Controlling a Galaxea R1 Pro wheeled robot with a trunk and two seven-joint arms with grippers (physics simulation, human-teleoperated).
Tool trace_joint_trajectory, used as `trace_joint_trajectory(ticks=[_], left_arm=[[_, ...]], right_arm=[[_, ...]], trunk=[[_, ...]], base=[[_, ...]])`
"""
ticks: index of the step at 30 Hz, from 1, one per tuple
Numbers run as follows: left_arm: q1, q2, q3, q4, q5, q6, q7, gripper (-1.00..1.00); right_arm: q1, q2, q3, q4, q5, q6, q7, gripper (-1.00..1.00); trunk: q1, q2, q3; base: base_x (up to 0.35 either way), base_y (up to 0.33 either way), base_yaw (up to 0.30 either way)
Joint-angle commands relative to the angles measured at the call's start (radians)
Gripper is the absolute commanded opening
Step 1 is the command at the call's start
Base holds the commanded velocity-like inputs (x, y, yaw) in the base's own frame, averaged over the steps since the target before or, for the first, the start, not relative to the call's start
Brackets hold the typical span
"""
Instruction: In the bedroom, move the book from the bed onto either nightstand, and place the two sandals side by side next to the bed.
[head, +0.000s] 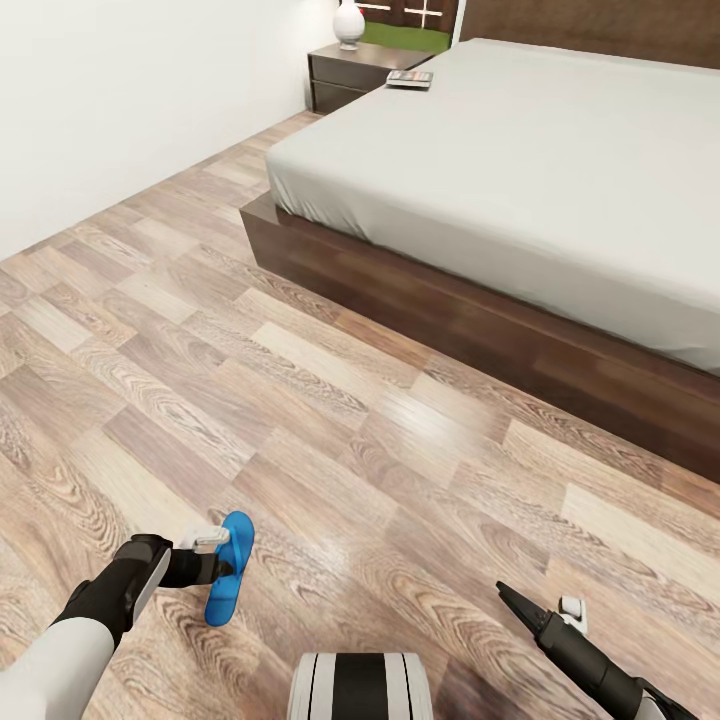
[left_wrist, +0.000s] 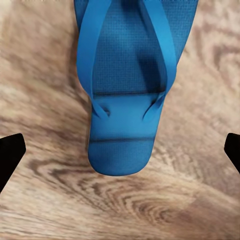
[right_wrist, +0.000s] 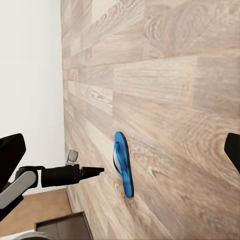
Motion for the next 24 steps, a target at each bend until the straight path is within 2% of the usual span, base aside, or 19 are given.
trace_joint_trajectory(ticks=[1, 8, 24], left_arm=[[0.000, 0.000, 0.004, -0.001, -0.007, 0.005, -0.007, 1.00], [0.000, 0.001, 0.004, 0.001, -0.010, 0.005, -0.007, 1.00], [0.000, 0.001, 0.004, 0.001, -0.010, 0.003, -0.007, 1.00]], right_arm=[[0.000, 0.000, 0.000, 0.001, -0.006, 0.010, 0.002, 1.00], [0.000, 0.000, 0.001, 0.003, -0.006, 0.010, 0.003, 1.00], [0.000, 0.000, 0.001, 0.003, -0.006, 0.010, 0.003, 1.00]], trunk=[[0.000, 0.000, -0.001], [0.000, 0.000, -0.001], [0.000, 0.000, -0.001]], base=[[0.000, 0.000, 0.000], [0.050, 0.000, 0.000], [0.149, 0.000, 0.000]])
